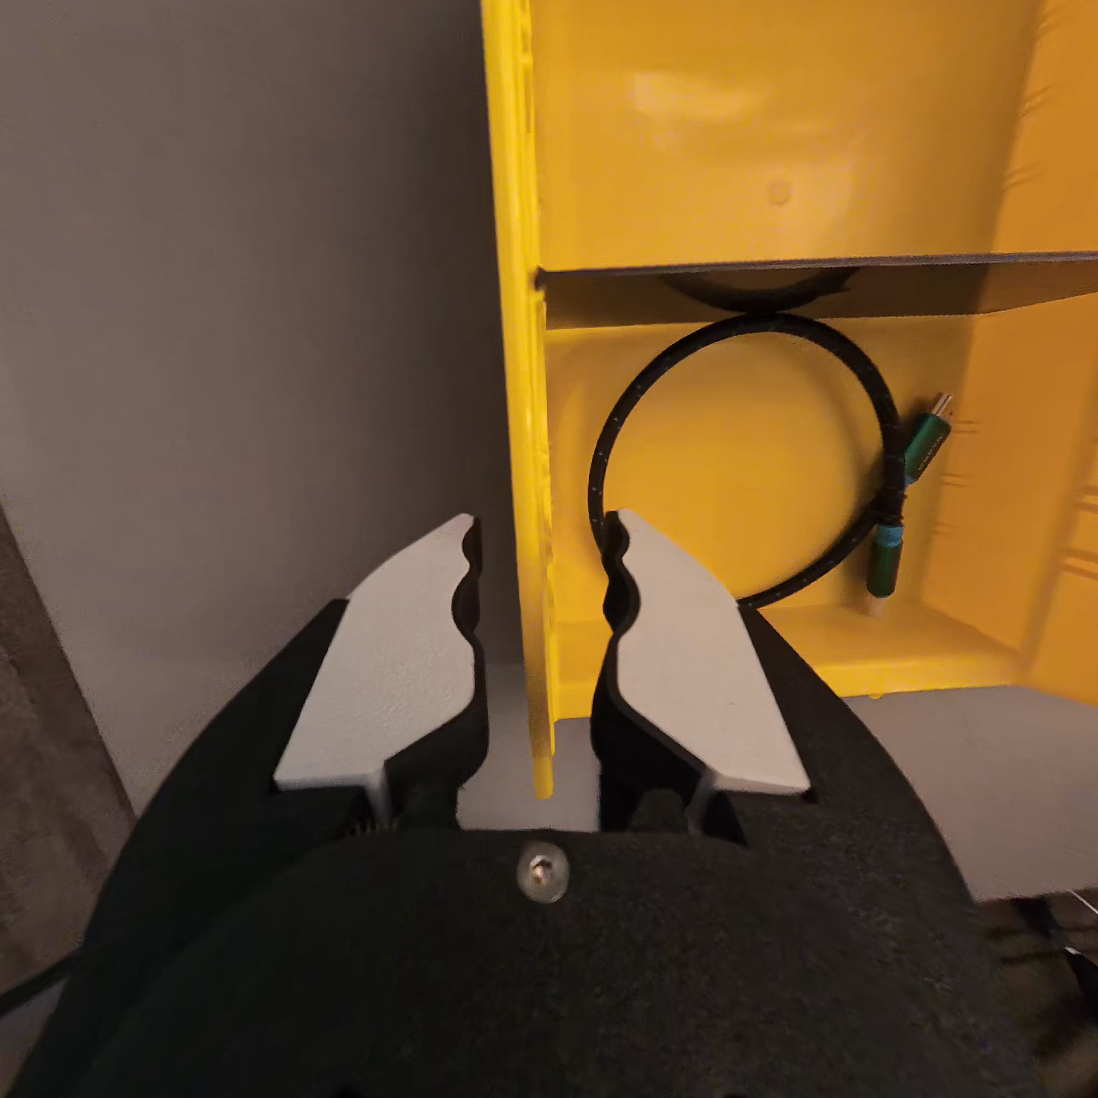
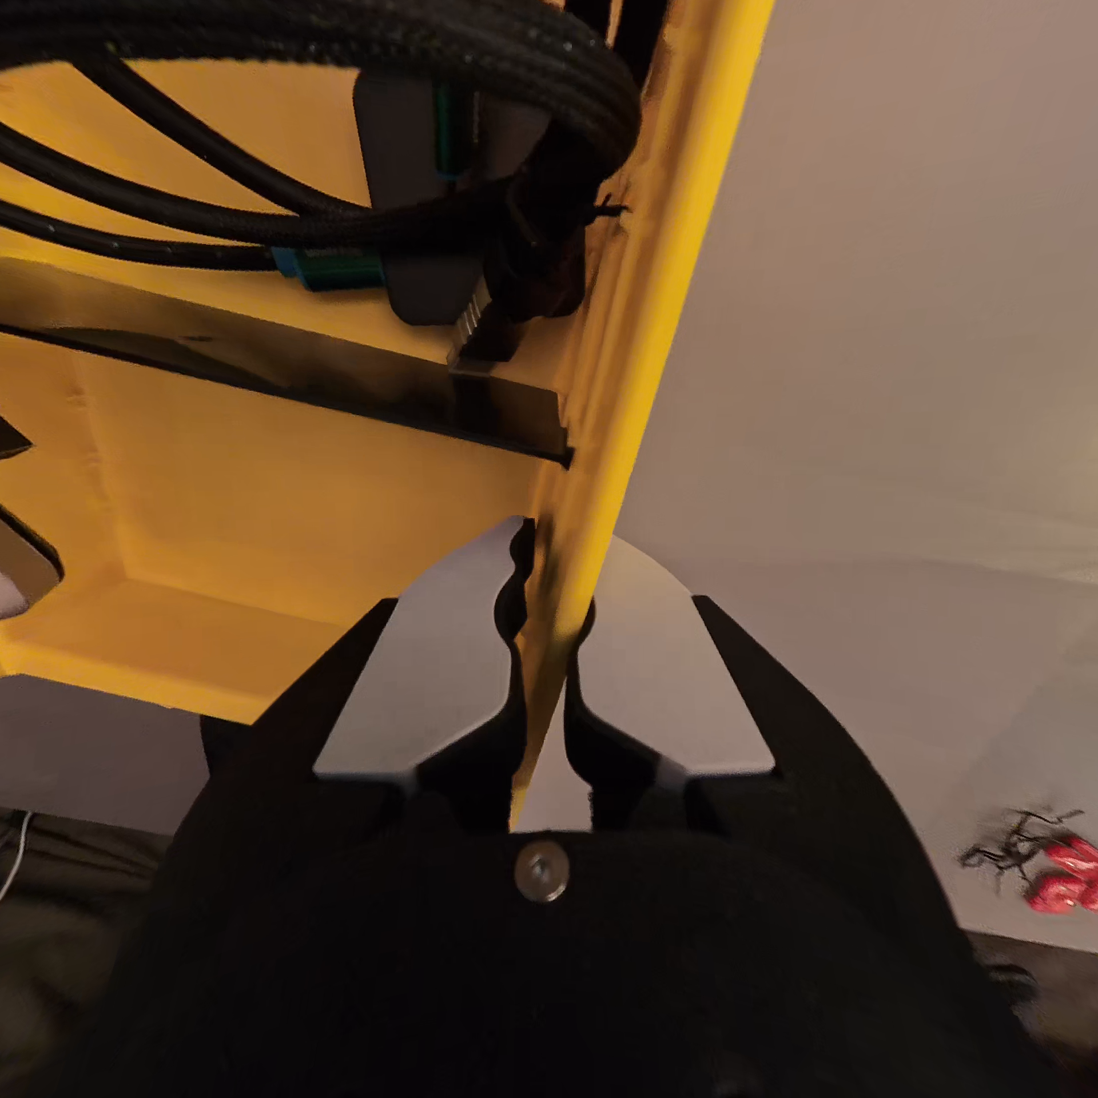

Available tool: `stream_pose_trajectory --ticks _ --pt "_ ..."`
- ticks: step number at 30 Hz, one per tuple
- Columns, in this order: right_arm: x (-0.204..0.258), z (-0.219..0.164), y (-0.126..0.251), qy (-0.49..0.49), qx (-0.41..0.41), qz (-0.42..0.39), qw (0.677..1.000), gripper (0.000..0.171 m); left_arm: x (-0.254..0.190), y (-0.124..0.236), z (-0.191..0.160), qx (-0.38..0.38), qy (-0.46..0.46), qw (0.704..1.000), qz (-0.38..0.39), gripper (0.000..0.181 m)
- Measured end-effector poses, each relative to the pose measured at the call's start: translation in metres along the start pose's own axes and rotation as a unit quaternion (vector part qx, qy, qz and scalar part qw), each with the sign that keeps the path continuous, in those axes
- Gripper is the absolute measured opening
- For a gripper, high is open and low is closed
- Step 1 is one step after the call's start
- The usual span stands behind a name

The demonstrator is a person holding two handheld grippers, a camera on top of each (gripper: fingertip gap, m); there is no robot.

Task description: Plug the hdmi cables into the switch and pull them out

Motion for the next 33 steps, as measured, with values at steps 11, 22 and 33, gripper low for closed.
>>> stream_pose_trajectory --ticks 11,22,33 --pt "0.004 0.0 -0.001 -0.005 -0.047 0.032 0.998 0.008 0.009 -0.024 0.012 0.105 -0.06 0.993 0.017 0.021" --pt "0.036 0.009 -0.005 0.057 0.009 -0.013 0.998 0.009 -0.013 -0.029 -0.004 0.18 -0.081 0.98 0.004 0.018" --pt "0.086 0.024 -0.011 0.126 0.017 -0.011 0.992 0.01 -0.078 -0.027 -0.016 0.247 -0.171 0.952 0.054 0.04"
Point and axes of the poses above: each gripper's, where its closed fingertips meet, y back along the fingers, z out of its top, x = y × z across the jaws, the point moved 1 cm from there along y, back along the fingers, and after that the axes turned 2 degrees about -y, right-handed, at the moved point
